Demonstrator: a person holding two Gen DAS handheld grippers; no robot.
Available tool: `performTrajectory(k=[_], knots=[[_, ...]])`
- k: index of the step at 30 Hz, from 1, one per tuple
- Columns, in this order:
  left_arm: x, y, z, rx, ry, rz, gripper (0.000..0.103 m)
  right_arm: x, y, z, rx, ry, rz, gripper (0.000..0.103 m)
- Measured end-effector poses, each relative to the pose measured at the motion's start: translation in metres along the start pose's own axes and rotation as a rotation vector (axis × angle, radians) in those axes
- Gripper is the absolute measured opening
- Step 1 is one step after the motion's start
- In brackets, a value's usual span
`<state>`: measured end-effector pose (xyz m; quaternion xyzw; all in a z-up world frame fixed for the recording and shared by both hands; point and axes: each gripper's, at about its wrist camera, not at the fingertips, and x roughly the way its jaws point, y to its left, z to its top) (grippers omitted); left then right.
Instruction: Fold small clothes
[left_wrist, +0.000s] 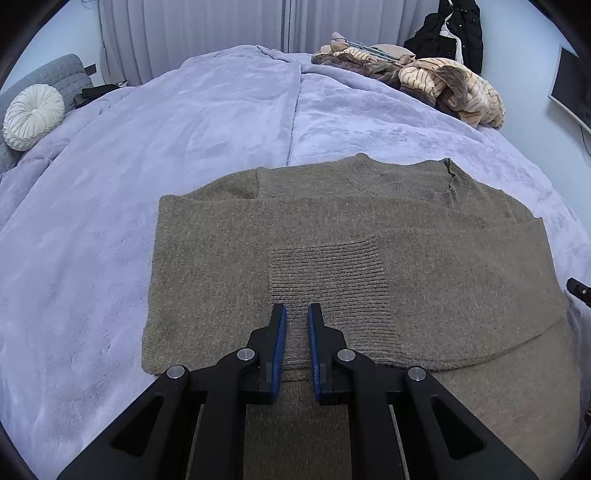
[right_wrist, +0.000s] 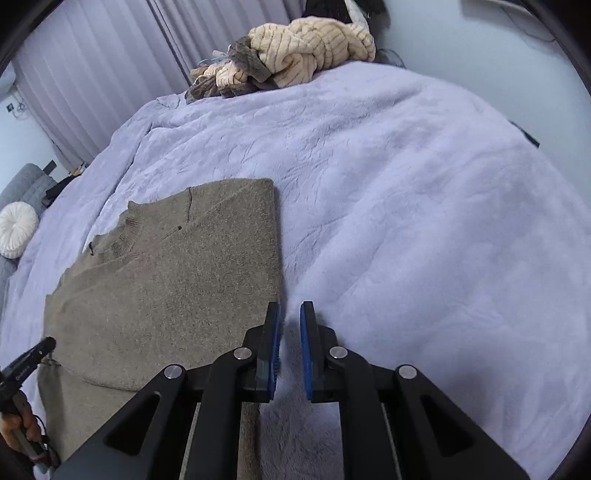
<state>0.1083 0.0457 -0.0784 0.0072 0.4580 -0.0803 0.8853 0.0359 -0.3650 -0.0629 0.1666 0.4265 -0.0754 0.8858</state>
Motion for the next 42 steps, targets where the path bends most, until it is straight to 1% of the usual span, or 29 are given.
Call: performTrajectory(k=[3, 5, 7, 9, 10, 11, 12, 14, 16, 20, 24, 27, 31, 35, 38, 42], knots=[[-0.002, -0.004, -0.001, 0.012, -0.005, 0.028, 0.013, -0.019, 0.008, 0.0, -0.014, -0.028, 0.047, 0.014], [-0.003, -0.006, -0.002, 0.017, -0.005, 0.043, 0.013, -0.022, 0.022, -0.002, -0.055, -0.017, 0.068, 0.014], [-0.004, -0.007, -0.002, 0.018, -0.005, 0.05, 0.013, -0.016, 0.037, -0.005, -0.099, 0.002, 0.089, 0.014], [-0.005, -0.007, -0.004, 0.018, -0.003, 0.052, 0.013, -0.003, 0.047, -0.01, -0.135, 0.04, 0.074, 0.014], [-0.005, -0.007, -0.004, 0.018, -0.003, 0.052, 0.013, 0.009, 0.05, -0.014, -0.147, 0.077, 0.054, 0.014], [-0.005, -0.007, -0.004, 0.018, -0.003, 0.051, 0.013, 0.018, 0.048, -0.018, -0.143, 0.104, 0.045, 0.013], [-0.005, -0.007, -0.004, 0.017, -0.002, 0.05, 0.013, 0.023, 0.044, -0.021, -0.123, 0.112, 0.05, 0.013], [-0.005, -0.006, -0.004, 0.016, -0.001, 0.045, 0.013, 0.019, 0.036, -0.02, -0.076, 0.101, 0.076, 0.013], [-0.005, -0.006, -0.005, 0.015, 0.001, 0.042, 0.013, 0.013, 0.033, -0.021, -0.059, 0.097, 0.077, 0.013], [-0.004, -0.008, -0.006, 0.02, -0.005, 0.055, 0.013, -0.002, 0.032, -0.023, -0.066, 0.084, 0.076, 0.015], [-0.004, -0.009, -0.006, 0.03, -0.007, 0.062, 0.013, -0.009, 0.029, -0.029, -0.052, 0.095, 0.082, 0.017], [-0.005, -0.009, -0.006, 0.024, -0.005, 0.057, 0.013, -0.012, 0.033, -0.034, -0.069, 0.098, 0.066, 0.018], [-0.008, -0.008, -0.006, 0.018, -0.01, 0.05, 0.013, -0.014, 0.044, -0.039, -0.114, 0.107, 0.041, 0.026], [-0.016, -0.007, -0.006, 0.015, -0.022, 0.052, 0.013, -0.018, 0.054, -0.043, -0.155, 0.103, 0.039, 0.033], [-0.028, -0.006, -0.006, 0.001, -0.036, 0.035, 0.013, -0.02, 0.057, -0.045, -0.169, 0.104, 0.039, 0.035], [-0.04, -0.006, -0.009, -0.02, -0.024, 0.01, 0.013, -0.022, 0.06, -0.048, -0.179, 0.106, 0.03, 0.036]])
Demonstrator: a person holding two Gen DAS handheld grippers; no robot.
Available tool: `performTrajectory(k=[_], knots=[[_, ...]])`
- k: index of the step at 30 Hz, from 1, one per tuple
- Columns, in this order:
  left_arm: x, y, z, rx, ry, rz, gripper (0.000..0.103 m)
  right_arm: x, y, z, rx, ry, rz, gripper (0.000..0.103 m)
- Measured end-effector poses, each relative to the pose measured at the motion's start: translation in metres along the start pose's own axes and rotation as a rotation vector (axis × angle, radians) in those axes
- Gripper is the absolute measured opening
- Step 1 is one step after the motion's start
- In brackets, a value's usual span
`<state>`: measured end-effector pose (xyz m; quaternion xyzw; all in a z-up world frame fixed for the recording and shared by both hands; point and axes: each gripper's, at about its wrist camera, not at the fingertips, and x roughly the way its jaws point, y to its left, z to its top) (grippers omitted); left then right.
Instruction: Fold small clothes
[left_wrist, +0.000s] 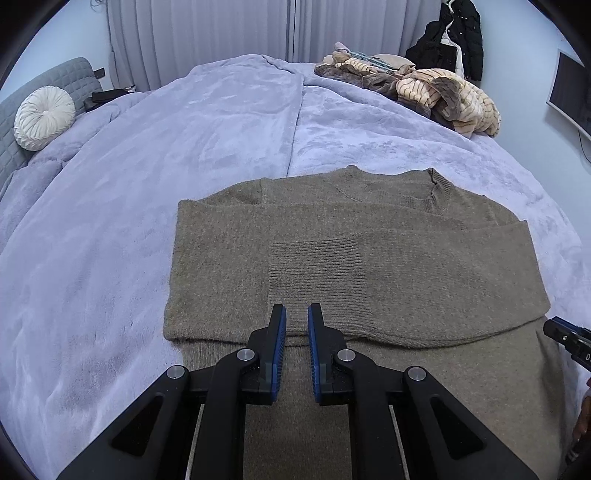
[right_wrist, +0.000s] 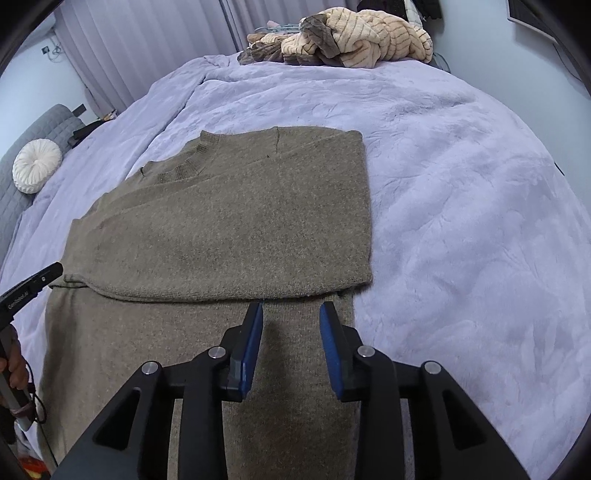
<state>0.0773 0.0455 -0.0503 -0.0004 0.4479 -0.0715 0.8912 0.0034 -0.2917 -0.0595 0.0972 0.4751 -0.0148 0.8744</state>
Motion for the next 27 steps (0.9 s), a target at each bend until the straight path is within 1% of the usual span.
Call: performTrajectory(k=[2, 4, 6, 7, 8, 9, 10, 11, 12, 17, 21, 23, 25, 27], knots=[[-0.005, -0.003, -0.003, 0.01, 0.0, 0.012, 0.013, -0.002, 0.002, -0.001, -0.006, -0.003, -0.011, 0.045], [-0.011, -0.006, -0.008, 0.022, -0.004, 0.016, 0.013, -0.005, 0.004, -0.002, -0.014, -0.01, -0.023, 0.05], [-0.015, -0.008, -0.013, 0.028, -0.006, 0.008, 0.013, -0.007, 0.007, -0.004, -0.024, -0.014, -0.036, 0.05], [-0.016, -0.009, -0.016, 0.028, -0.004, 0.004, 0.013, -0.008, 0.008, -0.004, -0.026, -0.014, -0.04, 0.053], [-0.017, -0.009, -0.019, 0.026, -0.002, 0.0, 0.018, -0.009, 0.008, -0.005, -0.027, -0.013, -0.043, 0.055], [-0.018, -0.009, -0.022, 0.024, 0.001, -0.001, 0.058, -0.011, 0.009, -0.005, -0.029, -0.014, -0.046, 0.055], [-0.019, -0.01, -0.024, 0.017, 0.001, 0.012, 0.103, -0.012, 0.009, -0.006, -0.03, -0.017, -0.047, 0.055], [-0.024, -0.009, -0.027, 0.006, -0.031, 0.04, 0.101, -0.014, 0.01, -0.007, -0.032, -0.019, -0.049, 0.056], [-0.029, -0.01, -0.03, 0.016, -0.052, 0.044, 0.102, -0.015, 0.011, -0.007, -0.034, -0.02, -0.05, 0.057], [-0.037, -0.013, -0.037, 0.019, -0.035, 0.027, 0.102, -0.023, 0.015, -0.009, -0.041, -0.028, -0.04, 0.063], [-0.043, -0.011, -0.046, 0.016, -0.013, 0.007, 0.102, -0.032, 0.014, -0.014, -0.023, -0.038, 0.001, 0.072], [-0.044, -0.008, -0.053, 0.016, 0.01, 0.004, 0.102, -0.038, 0.012, -0.019, -0.017, -0.042, 0.021, 0.073], [-0.045, -0.005, -0.062, 0.015, 0.045, -0.015, 0.102, -0.043, 0.01, -0.025, -0.017, -0.038, 0.028, 0.073], [-0.049, -0.002, -0.071, 0.002, 0.061, -0.026, 0.102, -0.047, 0.005, -0.031, -0.004, -0.027, 0.044, 0.073]])
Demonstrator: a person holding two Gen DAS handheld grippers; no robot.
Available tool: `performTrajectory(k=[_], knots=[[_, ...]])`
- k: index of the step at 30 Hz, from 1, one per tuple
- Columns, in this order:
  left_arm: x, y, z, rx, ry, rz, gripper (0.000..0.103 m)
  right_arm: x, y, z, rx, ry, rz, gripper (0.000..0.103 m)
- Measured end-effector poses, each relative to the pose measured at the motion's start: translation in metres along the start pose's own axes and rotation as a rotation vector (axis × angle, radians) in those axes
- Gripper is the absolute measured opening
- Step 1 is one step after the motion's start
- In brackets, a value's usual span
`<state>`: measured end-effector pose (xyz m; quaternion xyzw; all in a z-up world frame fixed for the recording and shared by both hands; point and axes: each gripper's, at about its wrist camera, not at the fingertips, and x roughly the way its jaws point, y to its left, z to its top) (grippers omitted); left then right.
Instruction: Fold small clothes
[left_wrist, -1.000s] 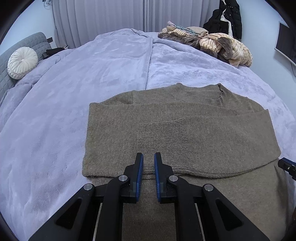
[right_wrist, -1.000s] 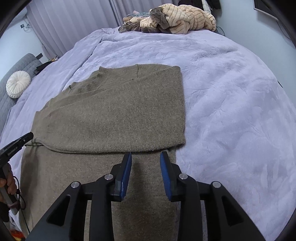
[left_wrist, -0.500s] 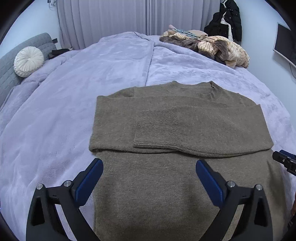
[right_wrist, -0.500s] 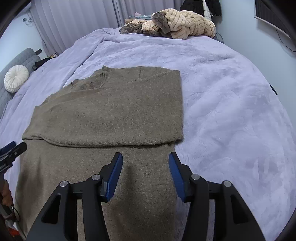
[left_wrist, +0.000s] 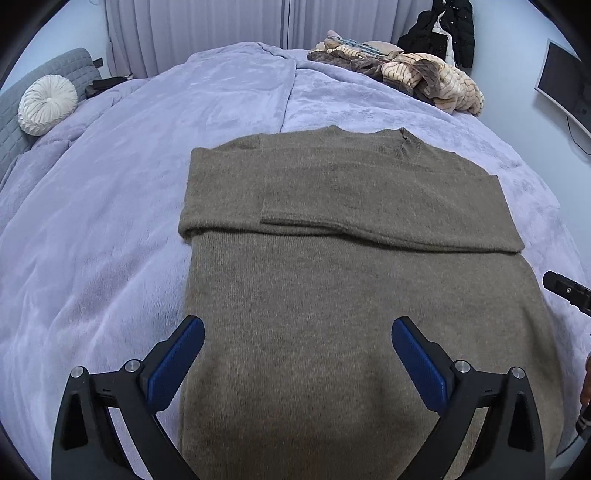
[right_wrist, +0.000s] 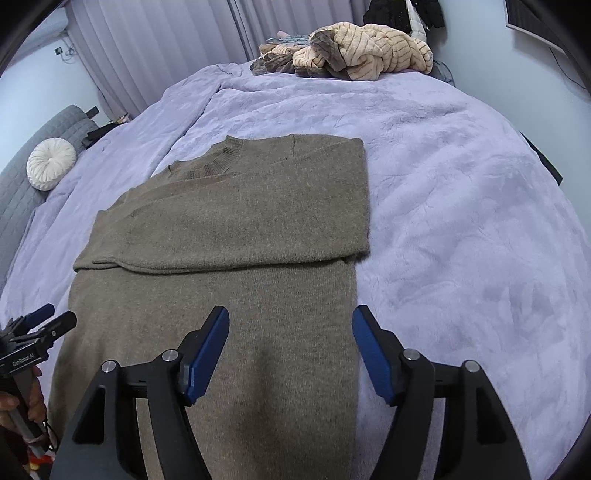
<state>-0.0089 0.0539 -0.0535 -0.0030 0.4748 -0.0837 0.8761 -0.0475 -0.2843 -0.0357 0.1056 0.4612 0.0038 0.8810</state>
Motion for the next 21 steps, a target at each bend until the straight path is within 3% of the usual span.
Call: performTrajectory(k=[9, 21], knots=[[-0.031, 0.007, -0.044, 0.025, 0.012, 0.071, 0.102, -0.022, -0.041, -0.052, 0.205, 0.063, 0.117, 0.073], [-0.061, 0.022, -0.093, -0.005, 0.014, 0.049, 0.102, -0.054, -0.058, -0.108, 0.349, 0.032, 0.285, 0.073]])
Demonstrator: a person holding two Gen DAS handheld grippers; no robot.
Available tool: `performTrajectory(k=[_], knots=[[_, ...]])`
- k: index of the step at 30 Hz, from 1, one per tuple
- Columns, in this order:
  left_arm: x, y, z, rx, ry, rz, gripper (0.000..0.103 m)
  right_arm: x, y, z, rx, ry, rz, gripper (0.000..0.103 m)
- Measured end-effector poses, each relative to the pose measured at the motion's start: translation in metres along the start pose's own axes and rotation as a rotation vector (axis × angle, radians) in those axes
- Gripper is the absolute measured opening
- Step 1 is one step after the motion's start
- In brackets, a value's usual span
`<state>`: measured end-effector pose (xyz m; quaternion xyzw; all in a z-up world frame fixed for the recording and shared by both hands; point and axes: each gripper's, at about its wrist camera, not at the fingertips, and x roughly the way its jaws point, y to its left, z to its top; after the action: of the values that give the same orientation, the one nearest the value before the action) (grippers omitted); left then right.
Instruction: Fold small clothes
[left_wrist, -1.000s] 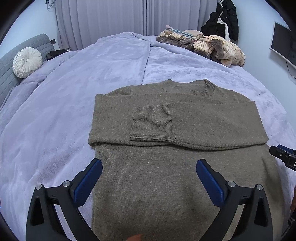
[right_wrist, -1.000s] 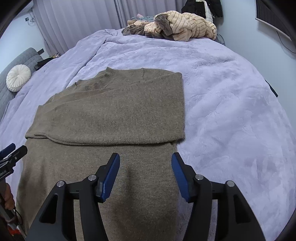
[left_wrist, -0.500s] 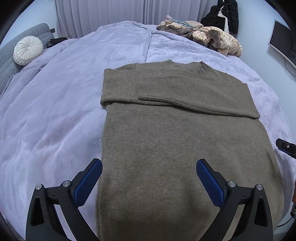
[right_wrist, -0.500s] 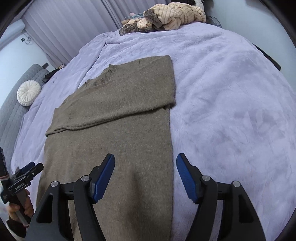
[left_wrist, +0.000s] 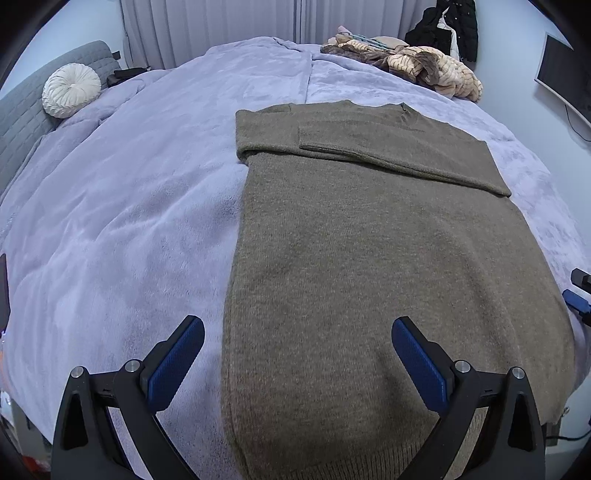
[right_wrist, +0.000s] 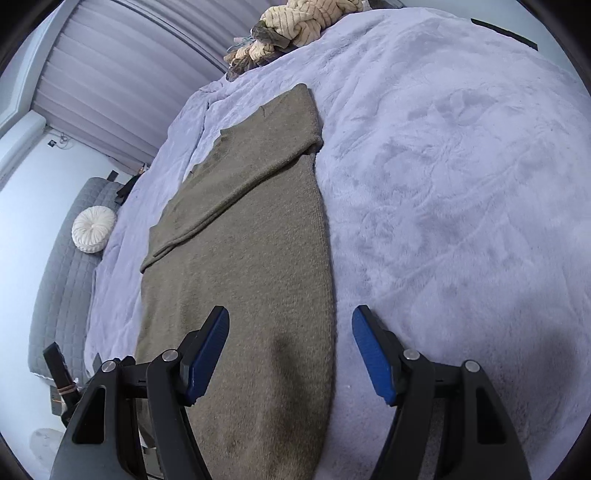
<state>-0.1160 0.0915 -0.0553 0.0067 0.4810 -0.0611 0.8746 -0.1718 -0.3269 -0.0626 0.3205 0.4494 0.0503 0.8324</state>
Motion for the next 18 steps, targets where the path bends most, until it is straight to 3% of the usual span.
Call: performTrajectory(k=[6, 13, 18], knots=[[-0.004, 0.007, -0.01, -0.014, 0.013, -0.029, 0.102, -0.007, 0.001, -0.013, -0.005, 0.01, 0.014, 0.073], [-0.002, 0.029, -0.037, -0.076, 0.086, -0.196, 0.102, -0.014, -0.003, -0.029, -0.026, 0.035, 0.038, 0.073], [-0.01, 0.031, -0.058, -0.038, 0.115, -0.284, 0.102, -0.019, -0.007, -0.043, -0.046, 0.06, 0.115, 0.073]])
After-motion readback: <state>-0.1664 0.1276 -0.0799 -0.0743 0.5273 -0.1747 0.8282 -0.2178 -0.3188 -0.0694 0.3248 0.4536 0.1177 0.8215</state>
